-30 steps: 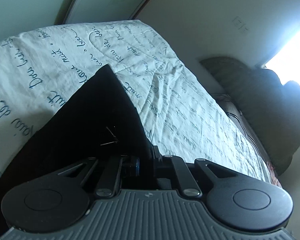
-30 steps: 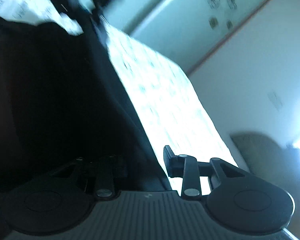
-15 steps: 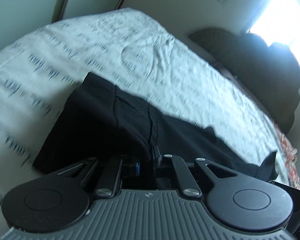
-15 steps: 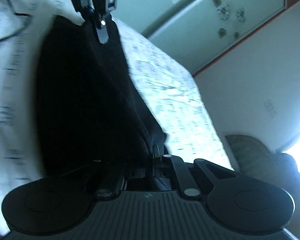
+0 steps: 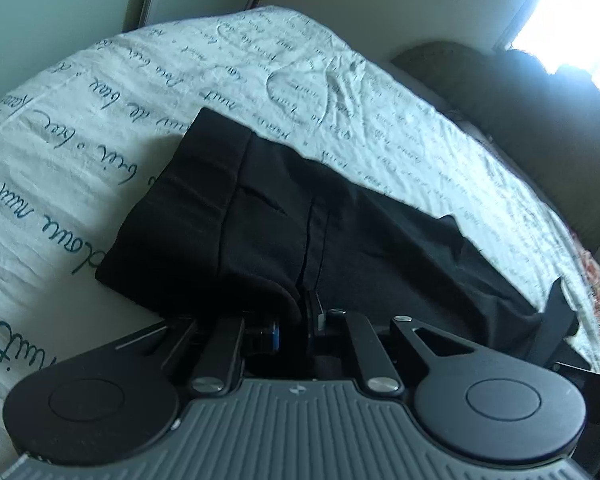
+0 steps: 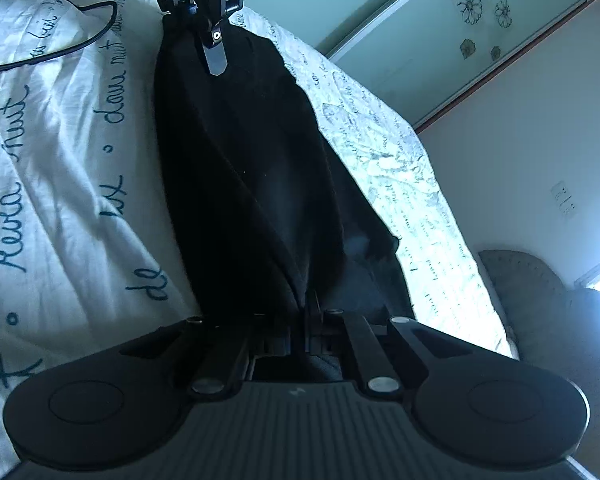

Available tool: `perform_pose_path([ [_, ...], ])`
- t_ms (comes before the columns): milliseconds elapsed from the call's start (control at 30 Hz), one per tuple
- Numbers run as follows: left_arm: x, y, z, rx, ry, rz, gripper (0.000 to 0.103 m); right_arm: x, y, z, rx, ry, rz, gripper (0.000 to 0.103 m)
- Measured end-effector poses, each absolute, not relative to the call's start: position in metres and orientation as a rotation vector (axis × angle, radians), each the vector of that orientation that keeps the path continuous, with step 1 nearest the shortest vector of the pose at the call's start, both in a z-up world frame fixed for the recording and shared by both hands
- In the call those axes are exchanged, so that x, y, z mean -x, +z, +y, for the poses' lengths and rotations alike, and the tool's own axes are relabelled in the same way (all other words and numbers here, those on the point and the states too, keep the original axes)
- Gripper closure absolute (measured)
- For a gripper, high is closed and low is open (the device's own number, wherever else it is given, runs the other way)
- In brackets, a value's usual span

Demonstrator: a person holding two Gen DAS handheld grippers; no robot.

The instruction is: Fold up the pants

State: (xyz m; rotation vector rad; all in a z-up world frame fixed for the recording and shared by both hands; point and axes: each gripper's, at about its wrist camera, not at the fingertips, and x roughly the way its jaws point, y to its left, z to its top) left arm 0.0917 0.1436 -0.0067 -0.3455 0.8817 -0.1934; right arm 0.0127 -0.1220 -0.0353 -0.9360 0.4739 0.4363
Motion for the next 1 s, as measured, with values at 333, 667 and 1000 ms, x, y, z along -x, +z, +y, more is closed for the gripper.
perform_pose_path([
  [333, -0.076, 0.016, 0.148, 0.141, -0.037, 0.847, 0.048, 0.009, -0.004, -0.153, 0.742, 0.495, 0.545, 0.086],
  [667, -0.056, 0.056, 0.081, -0.011, -0.161, 0.716, 0.035, 0.019, -0.011, -0.333, 0.156, 0.123, 0.749, 0.069],
  [1000, -0.075, 0.015, -0.055, -0.092, -0.7, 0.883, 0.033, 0.014, 0.025, -0.419, -0.141, -0.112, 0.598, 0.048],
])
